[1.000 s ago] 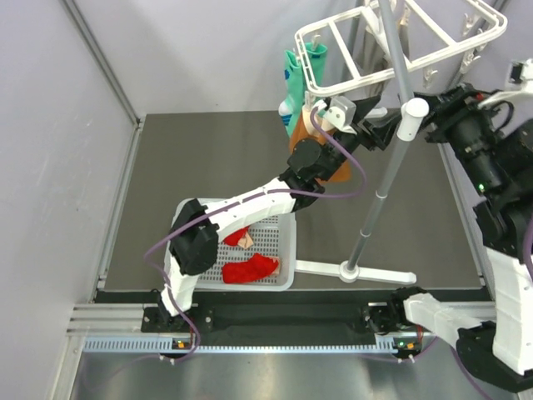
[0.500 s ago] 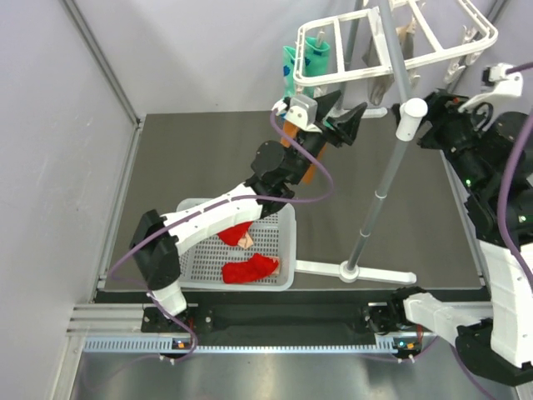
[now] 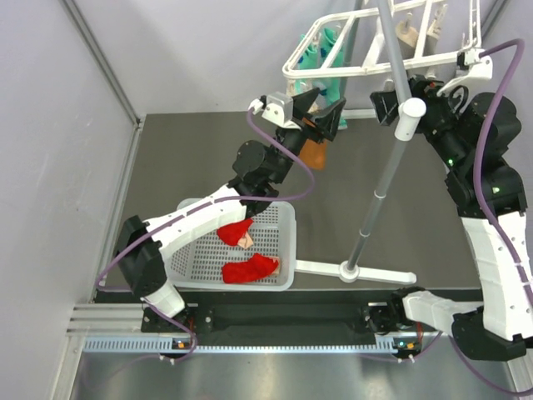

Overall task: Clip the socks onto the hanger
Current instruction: Open the clamp at the hanger.

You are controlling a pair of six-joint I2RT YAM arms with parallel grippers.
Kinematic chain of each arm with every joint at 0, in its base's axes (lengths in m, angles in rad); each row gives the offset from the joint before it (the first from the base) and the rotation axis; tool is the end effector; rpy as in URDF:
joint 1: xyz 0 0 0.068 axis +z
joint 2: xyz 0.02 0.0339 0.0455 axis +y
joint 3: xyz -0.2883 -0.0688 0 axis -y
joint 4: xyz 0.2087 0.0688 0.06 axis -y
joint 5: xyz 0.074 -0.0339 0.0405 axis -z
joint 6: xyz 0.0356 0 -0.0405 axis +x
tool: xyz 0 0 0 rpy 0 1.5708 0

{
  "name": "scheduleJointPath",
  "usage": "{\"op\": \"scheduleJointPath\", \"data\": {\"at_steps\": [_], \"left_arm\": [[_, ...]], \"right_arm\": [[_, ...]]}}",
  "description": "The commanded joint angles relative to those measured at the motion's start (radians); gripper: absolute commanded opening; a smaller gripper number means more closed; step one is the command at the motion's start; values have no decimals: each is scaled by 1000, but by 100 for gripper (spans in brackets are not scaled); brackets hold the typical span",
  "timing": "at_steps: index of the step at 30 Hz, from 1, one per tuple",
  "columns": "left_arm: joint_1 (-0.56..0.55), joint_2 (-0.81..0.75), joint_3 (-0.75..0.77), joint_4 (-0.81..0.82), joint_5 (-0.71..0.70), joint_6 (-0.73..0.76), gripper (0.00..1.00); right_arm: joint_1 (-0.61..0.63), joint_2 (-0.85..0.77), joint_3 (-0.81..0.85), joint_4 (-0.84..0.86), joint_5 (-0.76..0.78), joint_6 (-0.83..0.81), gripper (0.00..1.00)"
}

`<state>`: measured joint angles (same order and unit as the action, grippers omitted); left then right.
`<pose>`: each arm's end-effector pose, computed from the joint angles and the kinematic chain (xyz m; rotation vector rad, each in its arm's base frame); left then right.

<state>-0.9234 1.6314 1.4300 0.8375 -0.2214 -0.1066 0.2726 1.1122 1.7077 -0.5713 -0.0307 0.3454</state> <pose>0.2121 -0.2676 0.4829 0.1875 0.9666 -0.8455 0.1355 0.0390 0.5414 0.0324 1.5688 0.5118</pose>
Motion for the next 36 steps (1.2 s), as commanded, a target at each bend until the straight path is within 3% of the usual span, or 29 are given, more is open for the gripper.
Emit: {"op": "scheduleJointPath", "data": {"at_steps": [1,8,16,25,28,31,36], "left_arm": [[4,-51,-14,22,7,-13,70],[17,-67,-26,5,10,-13,70],[26,-76,-42,12,14,-59,70],[28,-107,-83,21,40,-107,70],[26,-108,-85,21,53,-126,70],[26,-107,-85,21,60,-131,70],[26,-97,-60,14,115,-156,70]], "right_arm": [[13,15,-22,139,-51,17,85],[13,5,-46,180,-5,12,80],[13,-52,-243,502,-89,56,77],[17,-35,-303,683,-127,81,73],[17,-8,-267,660,-112,72,61],[20,15,-220,619,-109,66,57],[33,26,-194,588,-115,72,36]]}}
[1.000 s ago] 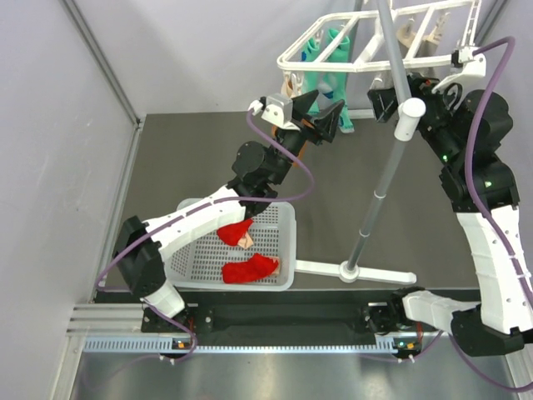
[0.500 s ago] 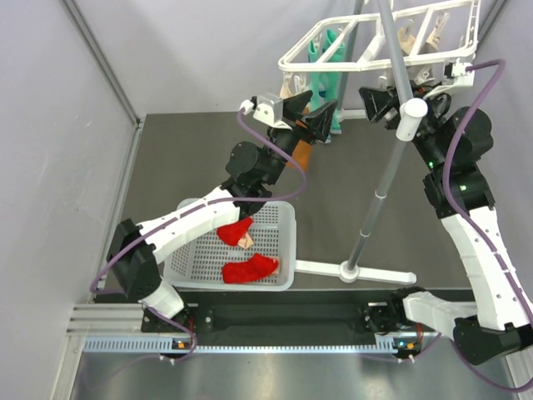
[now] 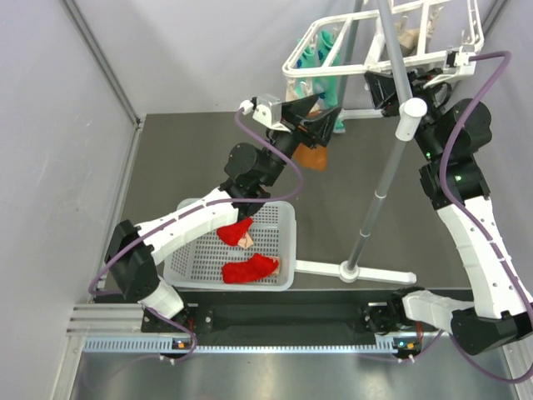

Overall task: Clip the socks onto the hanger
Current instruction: Open the clamp at the hanger.

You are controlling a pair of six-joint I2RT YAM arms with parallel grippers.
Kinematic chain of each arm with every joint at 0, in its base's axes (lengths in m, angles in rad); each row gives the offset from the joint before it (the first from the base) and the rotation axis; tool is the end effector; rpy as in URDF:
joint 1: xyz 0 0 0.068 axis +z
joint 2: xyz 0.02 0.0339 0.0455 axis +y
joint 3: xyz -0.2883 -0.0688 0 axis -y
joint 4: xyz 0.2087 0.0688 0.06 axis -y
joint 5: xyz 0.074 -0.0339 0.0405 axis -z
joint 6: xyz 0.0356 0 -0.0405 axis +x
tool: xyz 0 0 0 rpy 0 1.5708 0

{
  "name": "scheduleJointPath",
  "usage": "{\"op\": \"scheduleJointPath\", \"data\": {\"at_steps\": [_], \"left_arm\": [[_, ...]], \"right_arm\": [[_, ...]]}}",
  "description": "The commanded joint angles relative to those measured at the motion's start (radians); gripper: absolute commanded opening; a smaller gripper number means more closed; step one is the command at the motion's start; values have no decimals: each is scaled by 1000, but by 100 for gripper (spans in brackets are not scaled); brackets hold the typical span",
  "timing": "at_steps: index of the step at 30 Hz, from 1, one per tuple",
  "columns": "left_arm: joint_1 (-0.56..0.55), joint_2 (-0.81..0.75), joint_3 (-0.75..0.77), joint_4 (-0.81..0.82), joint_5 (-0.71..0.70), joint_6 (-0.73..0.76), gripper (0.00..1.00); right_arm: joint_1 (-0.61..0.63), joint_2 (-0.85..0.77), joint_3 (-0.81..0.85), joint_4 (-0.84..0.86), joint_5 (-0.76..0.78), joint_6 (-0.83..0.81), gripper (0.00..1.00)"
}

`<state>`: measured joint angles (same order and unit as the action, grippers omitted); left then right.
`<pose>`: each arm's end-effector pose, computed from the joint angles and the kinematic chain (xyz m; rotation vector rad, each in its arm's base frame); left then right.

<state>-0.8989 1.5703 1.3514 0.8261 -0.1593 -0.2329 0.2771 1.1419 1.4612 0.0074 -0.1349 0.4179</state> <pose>0.2075 -0.2518 0.4773 0.1833 0.9985 -0.9615 0.1746 0.0546 0.5332 -0.0300 1.2763 0.6844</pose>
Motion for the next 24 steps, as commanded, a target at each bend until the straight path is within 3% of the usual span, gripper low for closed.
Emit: {"op": "scheduleJointPath", "data": {"at_steps": [1,15,19,24], "left_arm": [[2,-26,26,18,70,-34,70],[2,82,189,-53,340,-106,72],[2,108,224,-96,353,-97,73],[2,112,247,-143,320,26,73]], "right_arm": [[30,-4,51,6,-14,4,32],[53,-2,100,-131,-45,74,23],[54,5,134,-197,-42,88,22],[54,2,154,-238,-48,104,21]]}}
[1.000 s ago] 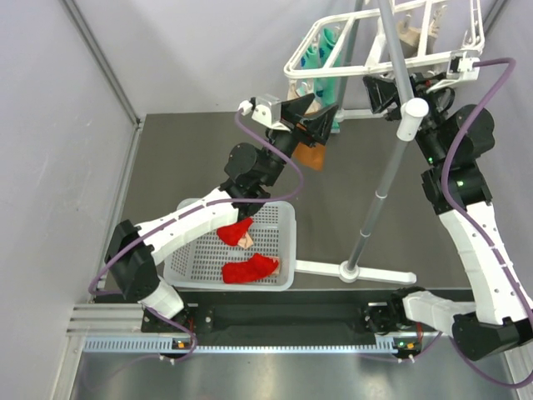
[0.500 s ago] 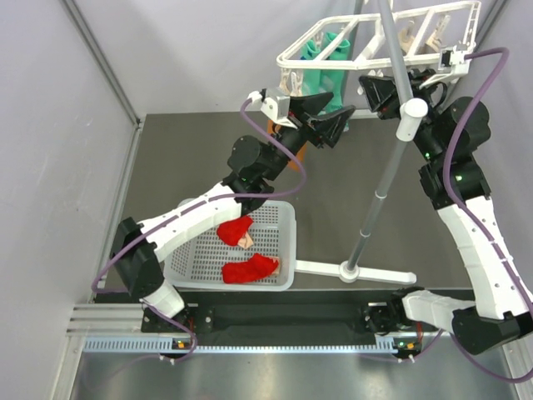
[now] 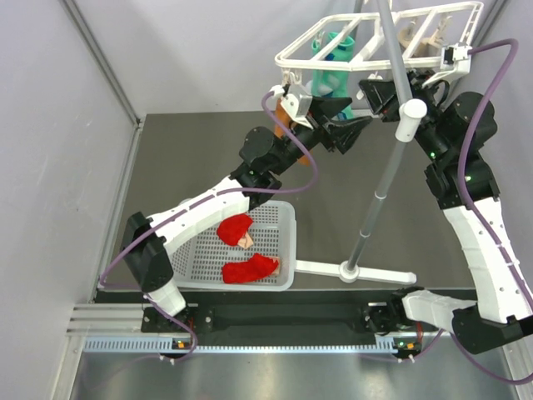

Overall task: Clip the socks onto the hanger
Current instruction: Open the clamp at the hanger.

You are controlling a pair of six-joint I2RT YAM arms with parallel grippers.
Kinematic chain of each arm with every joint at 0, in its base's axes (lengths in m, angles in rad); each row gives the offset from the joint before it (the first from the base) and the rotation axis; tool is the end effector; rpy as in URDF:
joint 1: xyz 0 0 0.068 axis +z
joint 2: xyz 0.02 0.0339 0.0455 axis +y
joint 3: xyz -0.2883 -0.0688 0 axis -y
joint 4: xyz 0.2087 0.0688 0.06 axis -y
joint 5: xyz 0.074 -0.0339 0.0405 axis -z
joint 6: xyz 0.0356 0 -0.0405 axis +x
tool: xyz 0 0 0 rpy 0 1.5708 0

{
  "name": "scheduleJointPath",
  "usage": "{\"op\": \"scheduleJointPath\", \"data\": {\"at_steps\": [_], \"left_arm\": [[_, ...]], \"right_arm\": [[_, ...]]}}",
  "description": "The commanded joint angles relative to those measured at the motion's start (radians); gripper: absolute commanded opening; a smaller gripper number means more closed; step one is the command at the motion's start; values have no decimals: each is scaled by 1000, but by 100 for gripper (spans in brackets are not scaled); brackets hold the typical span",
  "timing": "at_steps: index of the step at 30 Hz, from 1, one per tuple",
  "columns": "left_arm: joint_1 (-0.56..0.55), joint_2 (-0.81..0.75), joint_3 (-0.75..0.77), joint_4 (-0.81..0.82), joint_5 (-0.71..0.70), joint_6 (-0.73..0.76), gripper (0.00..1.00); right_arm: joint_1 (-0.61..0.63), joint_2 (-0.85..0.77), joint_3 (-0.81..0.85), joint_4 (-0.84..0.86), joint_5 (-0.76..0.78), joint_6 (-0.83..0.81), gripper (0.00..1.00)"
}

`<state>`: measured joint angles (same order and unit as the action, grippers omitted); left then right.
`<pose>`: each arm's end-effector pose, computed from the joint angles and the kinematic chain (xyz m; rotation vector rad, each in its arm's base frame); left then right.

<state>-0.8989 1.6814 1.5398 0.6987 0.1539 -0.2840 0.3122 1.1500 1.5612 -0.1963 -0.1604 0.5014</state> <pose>0.2196 -0.2848 0.4877 0.4685 0.9812 -1.1504 0.1659 0.0595 0.5383 -0.0068 1.4033 0.7892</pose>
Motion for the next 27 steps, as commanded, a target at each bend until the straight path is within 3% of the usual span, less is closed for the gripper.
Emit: {"op": "scheduleJointPath", "data": {"at_steps": [1,5,9,13,27], "left_arm": [[2,3,63,-43,-2,100,73],[2,6,82,-91,33,212,72],[2,-3,57,-81,36,229,73],[2,11,94,-119,56,241,75],[2,3,106,-106,53,229,75]], "right_arm": [[19,-6,56,-40,-25,22,21],[18,1,72,-60,-24,22,17],[18,-1,68,-63,-22,23,12],[18,4,83,-89,-31,23,0],[19,5,105,-146,-28,14,0]]}}
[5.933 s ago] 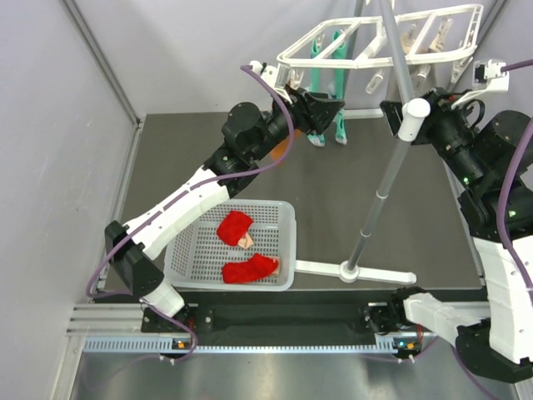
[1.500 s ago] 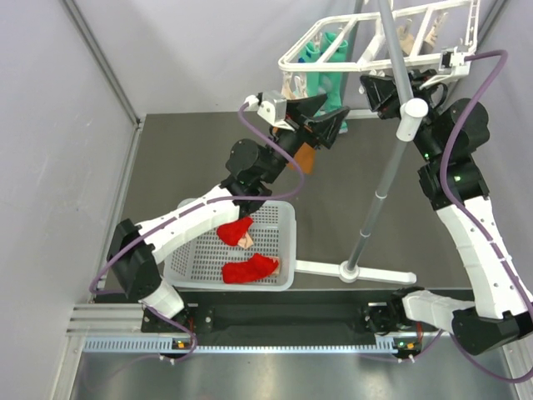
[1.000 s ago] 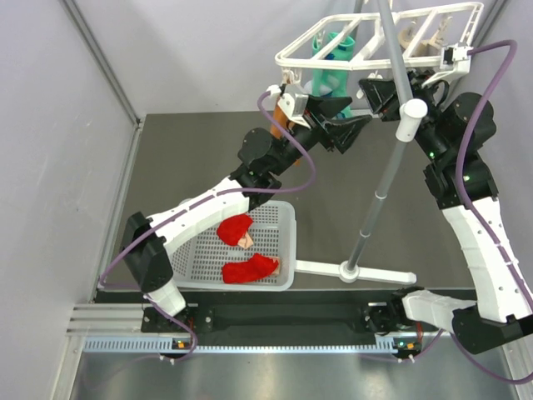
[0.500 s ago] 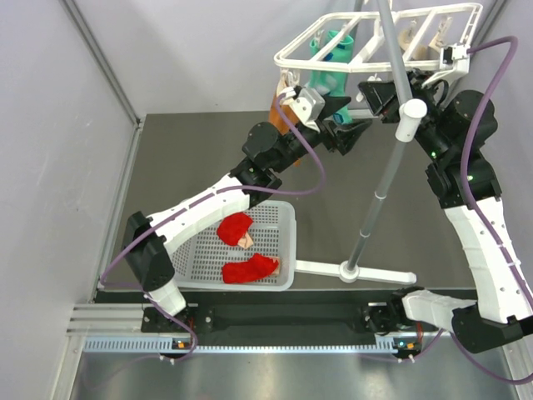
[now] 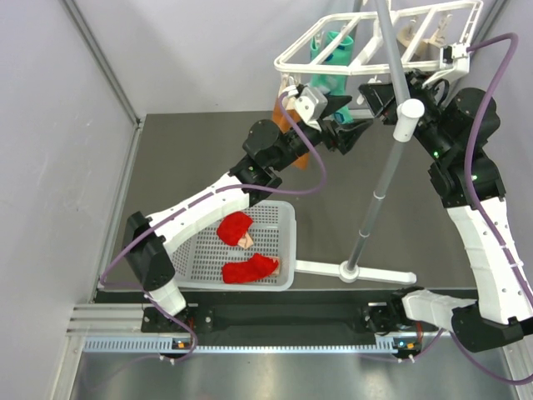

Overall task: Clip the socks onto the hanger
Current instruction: Open the clamp at the hanger.

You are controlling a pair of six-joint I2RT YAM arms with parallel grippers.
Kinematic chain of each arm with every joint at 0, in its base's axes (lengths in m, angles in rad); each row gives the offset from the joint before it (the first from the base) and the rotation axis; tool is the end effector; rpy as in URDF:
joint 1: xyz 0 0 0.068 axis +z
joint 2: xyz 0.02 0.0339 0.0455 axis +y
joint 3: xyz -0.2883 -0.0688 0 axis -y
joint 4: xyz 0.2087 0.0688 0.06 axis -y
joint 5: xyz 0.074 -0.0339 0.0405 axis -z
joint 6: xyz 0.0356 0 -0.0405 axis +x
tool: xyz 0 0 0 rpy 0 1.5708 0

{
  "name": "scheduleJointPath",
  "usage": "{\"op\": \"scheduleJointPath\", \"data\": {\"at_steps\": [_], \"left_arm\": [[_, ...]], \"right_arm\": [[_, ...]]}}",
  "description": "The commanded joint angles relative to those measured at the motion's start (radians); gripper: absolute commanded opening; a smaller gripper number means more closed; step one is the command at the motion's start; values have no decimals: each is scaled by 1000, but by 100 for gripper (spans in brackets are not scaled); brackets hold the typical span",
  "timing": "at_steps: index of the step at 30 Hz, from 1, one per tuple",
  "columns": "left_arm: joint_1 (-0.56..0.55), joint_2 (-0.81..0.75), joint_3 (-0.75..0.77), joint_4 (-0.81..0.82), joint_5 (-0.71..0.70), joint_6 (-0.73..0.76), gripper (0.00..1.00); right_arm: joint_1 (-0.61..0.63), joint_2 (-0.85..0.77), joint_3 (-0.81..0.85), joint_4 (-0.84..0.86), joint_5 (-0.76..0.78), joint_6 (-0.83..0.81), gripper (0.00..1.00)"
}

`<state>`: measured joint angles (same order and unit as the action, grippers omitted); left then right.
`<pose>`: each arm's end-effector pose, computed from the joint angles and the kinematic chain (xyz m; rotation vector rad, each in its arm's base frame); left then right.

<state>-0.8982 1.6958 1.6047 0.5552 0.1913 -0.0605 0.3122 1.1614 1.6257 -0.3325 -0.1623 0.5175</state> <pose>0.2231 -0.2910 0.4891 0.6324 0.9802 -0.9588 0.1630 0.0587 0.5394 0.0150 1.4899 0.7929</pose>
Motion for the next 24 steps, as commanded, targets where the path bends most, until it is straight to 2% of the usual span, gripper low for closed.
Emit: {"op": "scheduleJointPath", "data": {"at_steps": [1,4,9,13,14,17,18,20,22,24], "left_arm": [[1,-4,72,14,16,8,75],[-1,22,130,-29,28,17,65],[1,53,178,-69,14,8,59],[1,67,208,-83,37,4,48],[1,76,218,-98,40,4,43],[-1,84,236,-107,53,1,38],[1,84,236,-101,56,-2,32],[1,84,236,-95,62,-5,25],[1,82,235,-94,54,-7,4],[-1,79,232,-93,51,-10,0]], "right_arm": [[18,-8,42,-8,-29,-5,0],[18,-12,40,-4,-37,-5,0],[18,-17,36,-2,-40,-7,0],[18,-16,34,-3,-43,-4,0],[19,-14,37,-3,-46,-2,0],[19,-16,43,0,-49,6,1],[19,-16,45,0,-52,4,1],[18,-12,46,-3,-56,4,3],[18,-17,45,-7,-56,3,8],[18,-20,42,-5,-49,6,14]]}}
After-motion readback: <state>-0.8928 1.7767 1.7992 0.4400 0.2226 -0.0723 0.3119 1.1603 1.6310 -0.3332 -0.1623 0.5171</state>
